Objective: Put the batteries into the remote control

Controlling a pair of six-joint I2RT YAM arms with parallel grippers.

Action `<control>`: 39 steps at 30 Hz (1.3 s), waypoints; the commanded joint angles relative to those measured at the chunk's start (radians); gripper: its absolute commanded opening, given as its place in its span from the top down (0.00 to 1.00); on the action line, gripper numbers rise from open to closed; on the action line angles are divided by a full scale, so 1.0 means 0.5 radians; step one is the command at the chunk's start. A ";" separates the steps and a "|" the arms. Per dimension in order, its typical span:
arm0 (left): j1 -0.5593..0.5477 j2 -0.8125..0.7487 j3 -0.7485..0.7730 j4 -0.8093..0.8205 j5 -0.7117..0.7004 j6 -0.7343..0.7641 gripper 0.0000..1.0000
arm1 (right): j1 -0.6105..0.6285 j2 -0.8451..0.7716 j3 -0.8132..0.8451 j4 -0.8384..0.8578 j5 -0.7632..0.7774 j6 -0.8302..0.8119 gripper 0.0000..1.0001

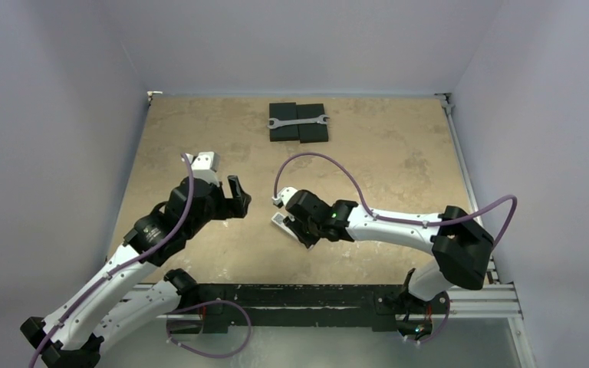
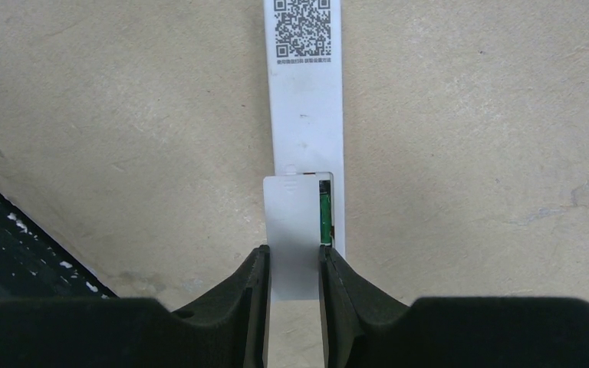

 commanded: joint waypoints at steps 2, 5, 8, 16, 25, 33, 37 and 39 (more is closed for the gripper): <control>0.002 0.009 -0.001 0.101 0.026 0.059 0.15 | -0.030 0.052 0.039 -0.021 -0.044 -0.006 0.84; 0.000 0.011 -0.007 0.109 0.029 0.059 0.15 | -0.034 0.090 0.057 -0.040 -0.067 -0.015 0.84; 0.002 0.012 -0.012 0.115 0.033 0.062 0.15 | -0.042 0.117 0.067 -0.050 -0.062 -0.017 0.85; 0.002 0.006 -0.038 0.131 0.038 0.063 0.15 | -0.055 0.143 0.077 -0.050 -0.059 -0.024 0.84; 0.002 0.011 -0.051 0.151 0.047 0.058 0.15 | -0.061 0.141 0.068 -0.035 -0.053 -0.022 0.82; 0.002 0.021 -0.056 0.157 0.056 0.052 0.15 | -0.070 0.151 0.062 -0.014 -0.049 -0.024 0.80; 0.001 0.027 -0.062 0.164 0.063 0.046 0.15 | -0.082 0.158 0.059 -0.006 -0.047 -0.028 0.79; -0.001 0.029 -0.063 0.168 0.069 0.044 0.15 | -0.085 0.161 0.059 -0.004 -0.046 -0.028 0.79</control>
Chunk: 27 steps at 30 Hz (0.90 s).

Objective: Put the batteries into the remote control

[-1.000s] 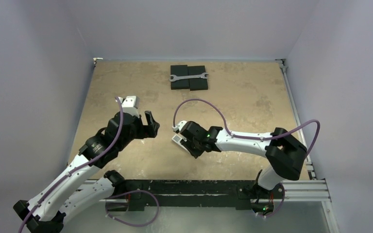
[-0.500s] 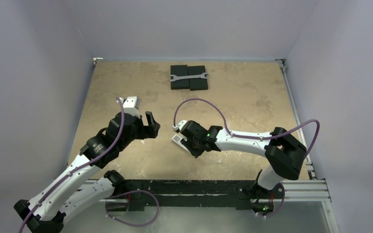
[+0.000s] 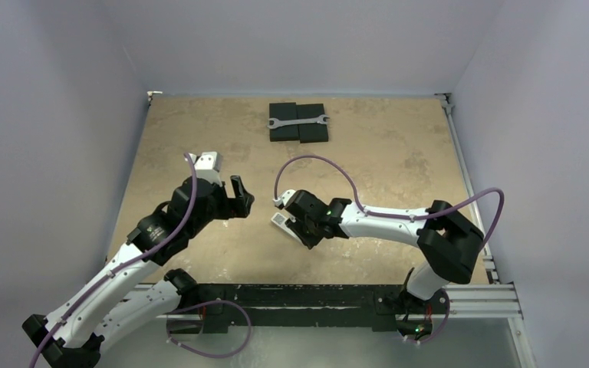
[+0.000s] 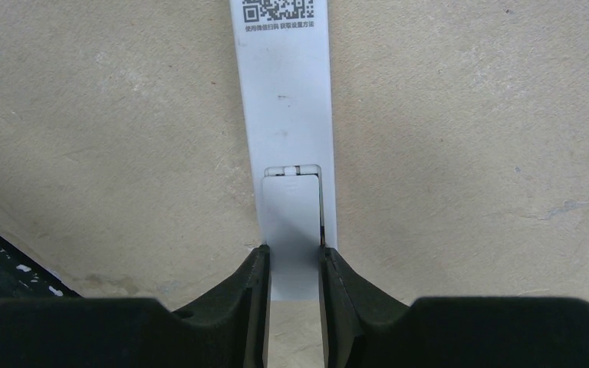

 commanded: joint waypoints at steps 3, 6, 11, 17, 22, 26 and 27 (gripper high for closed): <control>0.002 0.007 -0.025 0.084 0.025 0.040 0.15 | -0.019 0.010 0.049 0.046 0.001 -0.018 0.79; 0.002 0.007 -0.028 0.083 0.025 0.040 0.15 | -0.019 0.016 0.046 0.049 -0.001 -0.018 0.78; 0.002 0.010 -0.027 0.089 0.028 0.038 0.15 | -0.022 0.020 0.047 0.052 0.000 -0.020 0.72; 0.002 0.016 -0.028 0.096 0.034 0.035 0.15 | -0.022 0.007 0.046 0.053 0.031 -0.018 0.61; 0.002 0.026 -0.026 0.103 0.040 0.032 0.15 | -0.022 0.001 0.044 0.055 0.038 -0.015 0.55; 0.002 0.032 -0.034 0.108 0.049 0.029 0.15 | -0.022 -0.010 0.040 0.072 0.027 -0.009 0.52; 0.002 0.033 -0.038 0.110 0.050 0.026 0.15 | -0.022 -0.012 0.040 0.075 0.026 -0.006 0.52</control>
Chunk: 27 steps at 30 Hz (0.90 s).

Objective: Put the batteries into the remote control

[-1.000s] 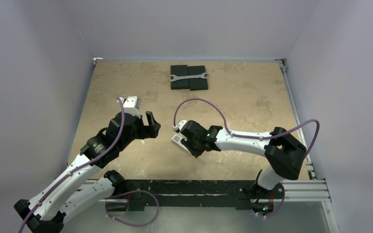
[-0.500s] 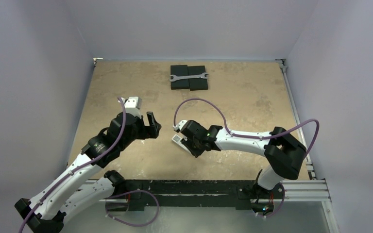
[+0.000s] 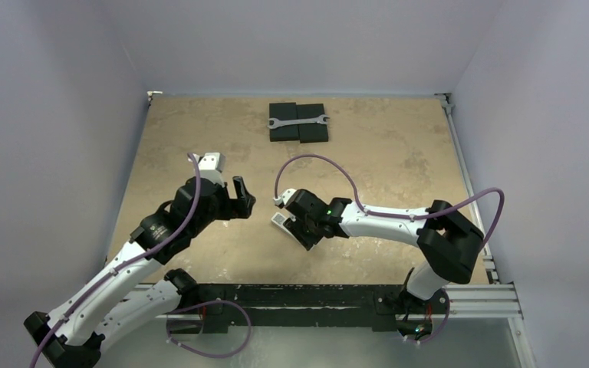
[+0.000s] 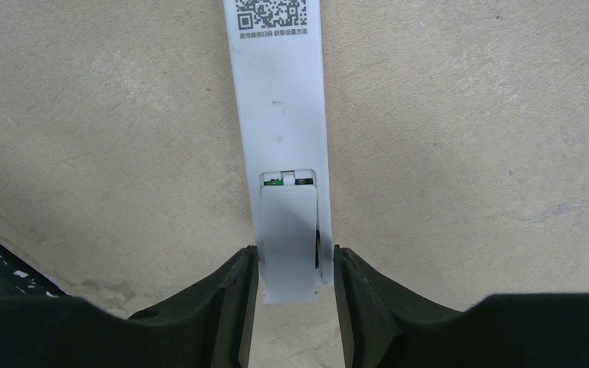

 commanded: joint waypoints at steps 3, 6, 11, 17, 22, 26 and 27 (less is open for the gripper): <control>0.002 0.011 -0.026 0.102 0.041 0.023 0.15 | -0.010 -0.047 0.032 0.079 0.016 0.016 0.51; 0.002 0.028 -0.031 0.110 0.061 0.021 0.15 | -0.010 -0.099 0.018 0.098 0.011 0.041 0.50; 0.002 0.063 -0.040 0.138 0.097 0.019 0.15 | -0.010 -0.236 -0.030 0.148 0.061 0.121 0.50; 0.002 0.110 -0.083 0.214 0.187 0.003 0.15 | -0.010 -0.416 -0.150 0.234 0.172 0.285 0.49; 0.001 0.171 -0.118 0.289 0.258 -0.006 0.15 | -0.010 -0.523 -0.241 0.281 0.164 0.407 0.49; 0.002 0.247 -0.136 0.347 0.318 -0.030 0.16 | -0.010 -0.578 -0.258 0.224 0.231 0.539 0.48; 0.001 0.264 -0.143 0.364 0.330 -0.036 0.16 | -0.010 -0.607 -0.278 0.232 0.242 0.576 0.48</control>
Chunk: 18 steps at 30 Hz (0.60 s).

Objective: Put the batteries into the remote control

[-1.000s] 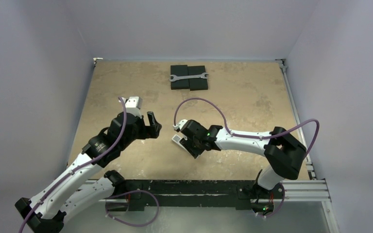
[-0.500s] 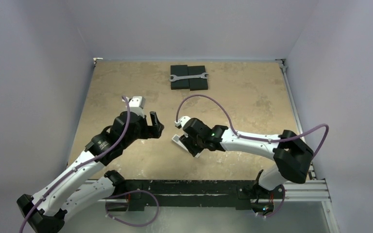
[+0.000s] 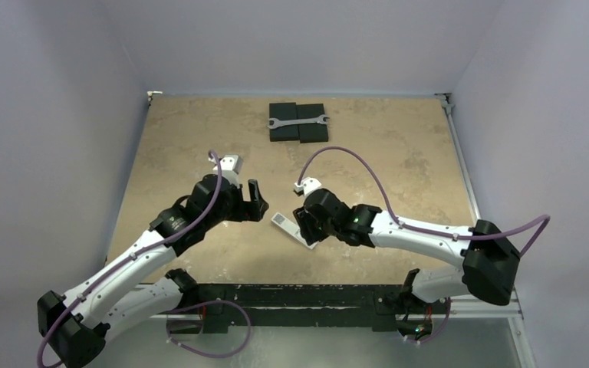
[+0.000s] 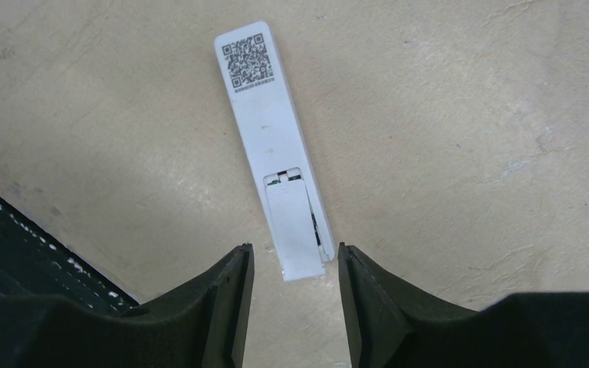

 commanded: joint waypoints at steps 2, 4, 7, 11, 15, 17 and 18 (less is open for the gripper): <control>0.000 0.092 -0.046 0.191 0.116 -0.053 0.16 | -0.010 -0.191 -0.101 0.068 0.158 0.272 0.45; 0.002 0.134 -0.065 0.236 0.140 -0.069 0.16 | -0.010 -0.283 -0.175 0.088 0.251 0.404 0.41; 0.000 0.208 -0.116 0.339 0.160 -0.100 0.16 | -0.010 -0.374 -0.271 0.109 0.298 0.593 0.40; 0.001 0.343 -0.167 0.495 0.202 -0.126 0.17 | -0.010 -0.437 -0.366 0.144 0.302 0.753 0.41; 0.002 0.486 -0.209 0.651 0.221 -0.142 0.18 | -0.010 -0.467 -0.446 0.208 0.242 0.813 0.41; 0.002 0.556 -0.219 0.728 0.232 -0.153 0.18 | -0.010 -0.477 -0.491 0.265 0.194 0.821 0.41; 0.000 0.592 -0.220 0.768 0.238 -0.155 0.19 | -0.010 -0.479 -0.509 0.286 0.172 0.826 0.41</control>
